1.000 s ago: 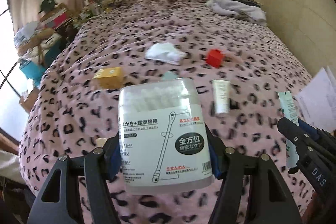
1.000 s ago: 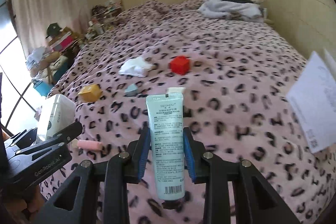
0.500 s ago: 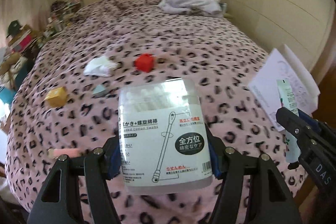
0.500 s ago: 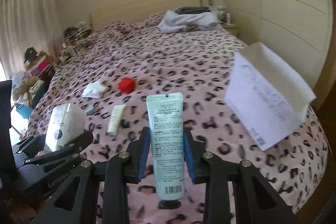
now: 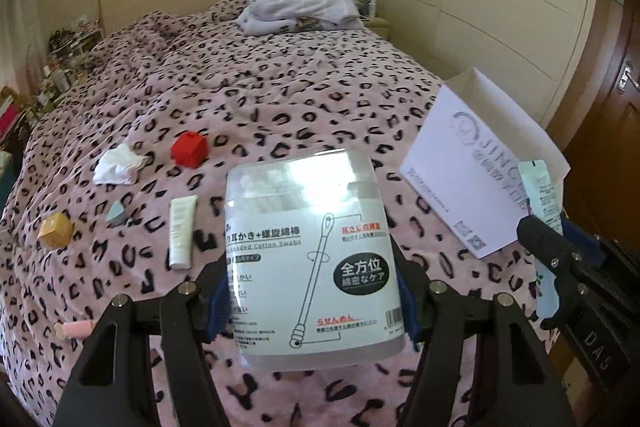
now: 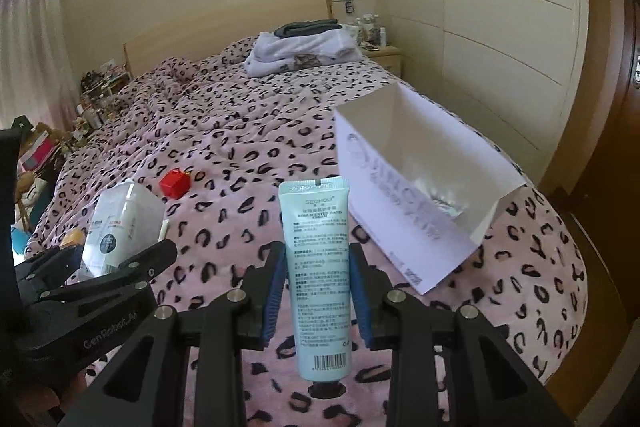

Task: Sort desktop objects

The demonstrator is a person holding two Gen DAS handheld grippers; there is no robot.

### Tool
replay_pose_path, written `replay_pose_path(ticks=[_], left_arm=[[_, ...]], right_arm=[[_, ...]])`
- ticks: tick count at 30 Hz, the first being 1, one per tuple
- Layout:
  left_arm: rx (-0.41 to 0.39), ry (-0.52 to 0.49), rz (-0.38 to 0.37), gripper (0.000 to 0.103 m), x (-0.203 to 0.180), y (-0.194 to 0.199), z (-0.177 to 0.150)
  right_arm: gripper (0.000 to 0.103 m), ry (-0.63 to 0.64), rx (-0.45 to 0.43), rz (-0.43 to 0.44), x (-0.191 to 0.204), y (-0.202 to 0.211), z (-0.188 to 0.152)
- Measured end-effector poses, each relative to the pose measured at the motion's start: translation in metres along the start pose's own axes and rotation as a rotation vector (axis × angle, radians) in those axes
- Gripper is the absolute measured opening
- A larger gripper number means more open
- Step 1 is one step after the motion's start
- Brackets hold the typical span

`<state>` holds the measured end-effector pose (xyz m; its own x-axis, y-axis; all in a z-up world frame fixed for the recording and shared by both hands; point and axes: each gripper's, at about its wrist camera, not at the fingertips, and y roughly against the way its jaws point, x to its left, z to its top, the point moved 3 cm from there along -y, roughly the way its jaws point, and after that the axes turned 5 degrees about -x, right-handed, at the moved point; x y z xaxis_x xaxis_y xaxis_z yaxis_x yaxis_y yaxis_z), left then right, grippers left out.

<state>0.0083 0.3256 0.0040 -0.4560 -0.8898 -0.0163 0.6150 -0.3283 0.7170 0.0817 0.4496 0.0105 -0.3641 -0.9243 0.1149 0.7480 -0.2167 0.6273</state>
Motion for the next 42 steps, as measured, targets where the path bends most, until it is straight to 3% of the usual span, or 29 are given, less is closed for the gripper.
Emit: replay_pose_path(ticks=[24, 35, 42], left_arm=[[-0.006, -0.069, -0.085, 0.066, -0.062, -0.021, 0.035], [-0.029, -0.113, -0.266, 0.066, -0.118, -0.041, 0.11], [0.037, -0.144, -0.362, 0.066, -0.161, -0.079, 0.146]], right_arm=[[0.031, -0.046, -0.032, -0.027, -0.05, -0.004, 0.022], [0.031, -0.126, -0.067, -0.003, -0.102, -0.016, 0.058], [0.031, -0.128, -0.044, 0.024, -0.116, -0.048, 0.072]])
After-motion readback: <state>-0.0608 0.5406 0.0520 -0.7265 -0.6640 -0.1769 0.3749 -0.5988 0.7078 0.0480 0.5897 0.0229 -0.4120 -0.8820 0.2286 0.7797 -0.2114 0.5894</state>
